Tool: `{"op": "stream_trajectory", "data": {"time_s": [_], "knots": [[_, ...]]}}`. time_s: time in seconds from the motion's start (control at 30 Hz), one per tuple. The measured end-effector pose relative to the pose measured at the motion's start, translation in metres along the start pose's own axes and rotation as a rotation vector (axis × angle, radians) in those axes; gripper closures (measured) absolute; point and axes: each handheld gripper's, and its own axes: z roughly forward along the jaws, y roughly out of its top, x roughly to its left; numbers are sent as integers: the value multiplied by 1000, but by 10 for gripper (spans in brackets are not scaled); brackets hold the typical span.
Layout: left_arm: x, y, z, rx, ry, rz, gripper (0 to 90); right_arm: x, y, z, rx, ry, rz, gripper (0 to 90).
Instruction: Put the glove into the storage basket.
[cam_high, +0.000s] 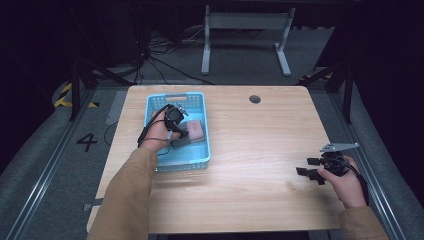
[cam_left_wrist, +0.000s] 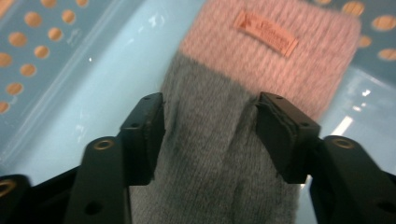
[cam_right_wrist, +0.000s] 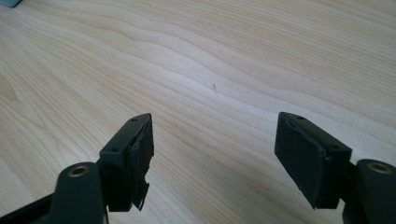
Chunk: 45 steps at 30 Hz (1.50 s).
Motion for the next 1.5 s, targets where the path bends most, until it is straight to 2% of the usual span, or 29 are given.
{"op": "stream_trajectory", "data": {"time_s": [0.23, 0.33, 0.4, 0.63, 0.77, 0.83, 0.9, 1.07, 1.17, 1.23, 1.27, 1.37, 1.43, 1.5], "knots": [[-17, 2, -32, -95, -18, -17, 379, 5, 15, 10, -4, 28, -33, 286], [-26, 1, -47, -141, -27, -49, 365, 8, 23, 16, -7, 39, -49, 286], [-33, 0, -57, -158, -40, -56, 346, 9, 28, 20, -5, 49, -58, 286], [-68, -6, -87, -212, -90, -82, 319, 13, 38, 31, 9, 64, -86, 284], [-91, -13, -99, -228, -109, -56, 314, 14, 39, 34, 11, 65, -93, 285], [-102, -19, -103, -247, -133, -58, 312, 14, 39, 36, 19, 66, -96, 287], [-113, -24, -106, -270, -156, -43, 306, 14, 38, 37, 19, 65, -103, 299], [-140, -43, -106, -317, -184, -38, 299, 12, 36, 38, 25, 70, -111, 316], [-156, -58, -98, -375, -218, -76, 328, 12, 35, 39, 31, 73, -112, 326], [-164, -67, -90, -394, -262, -103, 334, 11, 34, 39, 35, 73, -108, 327], [-168, -70, -86, -378, -278, -101, 334, 11, 34, 39, 38, 72, -107, 327], [-180, -81, -70, -353, -267, -91, 330, 10, 33, 40, 42, 72, -103, 326], [-186, -86, -58, -300, -220, -54, 327, 9, 32, 40, 46, 70, -102, 324], [-189, -90, -48, -283, -215, -65, 323, 9, 31, 41, 47, 69, -100, 324]]}}
